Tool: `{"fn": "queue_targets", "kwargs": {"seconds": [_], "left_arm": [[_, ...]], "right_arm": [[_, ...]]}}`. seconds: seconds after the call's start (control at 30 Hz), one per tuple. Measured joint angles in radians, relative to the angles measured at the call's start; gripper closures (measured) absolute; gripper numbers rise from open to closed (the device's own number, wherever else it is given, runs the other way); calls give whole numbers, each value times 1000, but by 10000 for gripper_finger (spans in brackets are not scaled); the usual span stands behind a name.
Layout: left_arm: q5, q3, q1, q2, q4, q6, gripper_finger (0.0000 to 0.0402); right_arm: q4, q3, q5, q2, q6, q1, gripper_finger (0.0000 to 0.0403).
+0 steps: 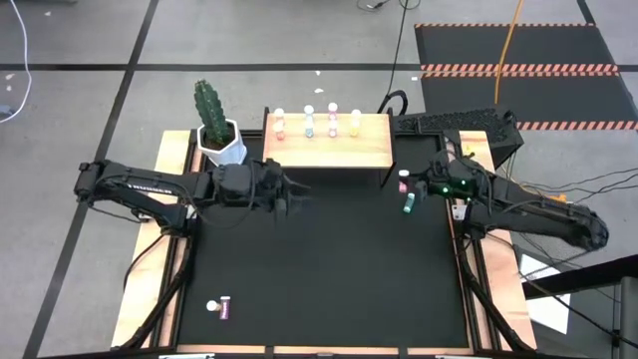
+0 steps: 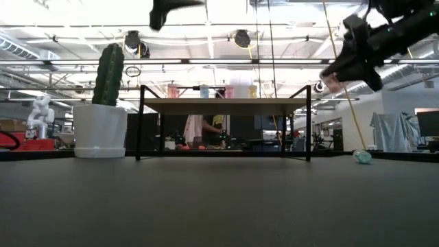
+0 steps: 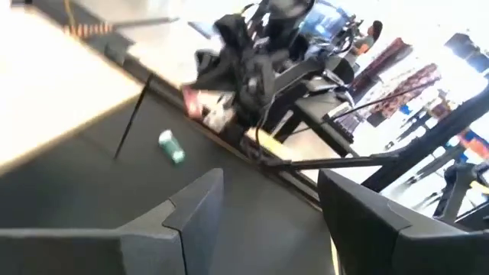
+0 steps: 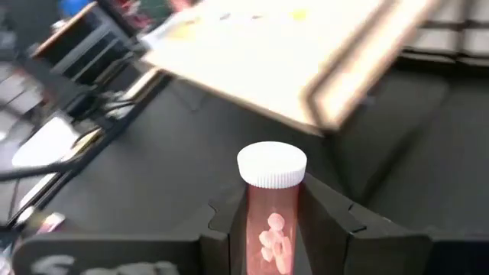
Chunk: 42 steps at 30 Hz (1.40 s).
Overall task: Pick and place medicine bottles onto shelf by color
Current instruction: Put the orange pill bottle aligned with the other orange pill bottles on the shelf
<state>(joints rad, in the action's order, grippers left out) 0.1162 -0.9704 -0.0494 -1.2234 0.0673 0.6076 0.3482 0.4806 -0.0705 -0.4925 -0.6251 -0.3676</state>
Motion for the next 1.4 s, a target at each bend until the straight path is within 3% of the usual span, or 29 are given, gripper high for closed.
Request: {"fn": "queue_targets", "kwargs": {"seconds": [0.27,0.53,0.67,0.73,1.0,1.4], "left_arm": [[148,-271,-52,-72,-195,-170,188],[201,-435,-27,-194,-194,-198,188],[184,-549,-54,-297,-201,-441,188],[180,-607,-64,-349,-191,-493,188],[201,-685,-19,-432,-315,-389,187],[245,-683,-10,-434,-372,-523,187]], "right_arm": [[-197,106,-186,-156,158,306,312],[-415,231,-458,-383,487,520,312],[-549,278,-479,-497,605,557,312],[-595,305,-479,-546,653,566,312],[-787,366,-586,-693,887,579,312],[-862,377,-584,-716,884,573,312]]}}
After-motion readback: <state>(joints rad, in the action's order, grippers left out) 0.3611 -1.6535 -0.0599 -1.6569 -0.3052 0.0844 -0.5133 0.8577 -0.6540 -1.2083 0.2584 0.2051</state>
